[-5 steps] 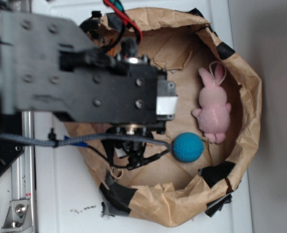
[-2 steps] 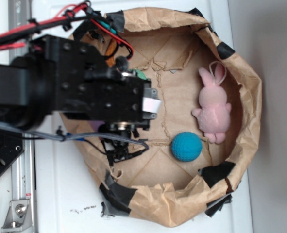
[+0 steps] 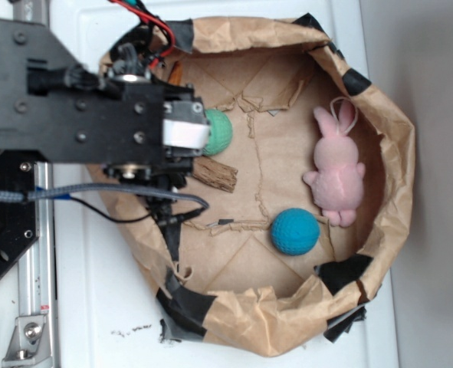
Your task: Grab the shell.
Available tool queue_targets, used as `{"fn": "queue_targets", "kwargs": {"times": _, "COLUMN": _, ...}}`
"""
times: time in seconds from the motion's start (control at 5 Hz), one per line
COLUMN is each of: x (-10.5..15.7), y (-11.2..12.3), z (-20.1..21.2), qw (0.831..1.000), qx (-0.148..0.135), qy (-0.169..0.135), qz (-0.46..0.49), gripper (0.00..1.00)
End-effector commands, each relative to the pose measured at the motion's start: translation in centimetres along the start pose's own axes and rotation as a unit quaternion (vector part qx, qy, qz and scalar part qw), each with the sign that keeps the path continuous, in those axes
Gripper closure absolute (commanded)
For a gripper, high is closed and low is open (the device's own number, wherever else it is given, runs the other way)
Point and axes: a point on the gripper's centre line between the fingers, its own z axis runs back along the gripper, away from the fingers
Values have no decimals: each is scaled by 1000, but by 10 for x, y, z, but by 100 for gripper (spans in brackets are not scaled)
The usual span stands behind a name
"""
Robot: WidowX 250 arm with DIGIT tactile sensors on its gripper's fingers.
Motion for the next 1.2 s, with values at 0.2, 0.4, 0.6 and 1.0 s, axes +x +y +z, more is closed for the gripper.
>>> {"fn": "queue_targets", "kwargs": {"times": 0.2, "x": 18, "y": 29, "z": -21, "qw": 998, "qx": 64, "qy": -16, "qz": -5, "gripper": 0}}
{"fn": "queue_targets", "kwargs": {"times": 0.4, "x": 20, "y": 21, "z": -34, "qw": 998, "qx": 63, "qy": -15, "qz": -13, "gripper": 0}}
{"fn": "queue_targets", "kwargs": {"times": 0.6, "x": 24, "y": 19, "z": -39, "qw": 997, "qx": 72, "qy": -10, "qz": -21, "gripper": 0}}
{"fn": "queue_targets", "kwargs": {"times": 1.0, "x": 29, "y": 29, "z": -45, "qw": 999, "qx": 51, "qy": 15, "qz": 2, "gripper": 0}}
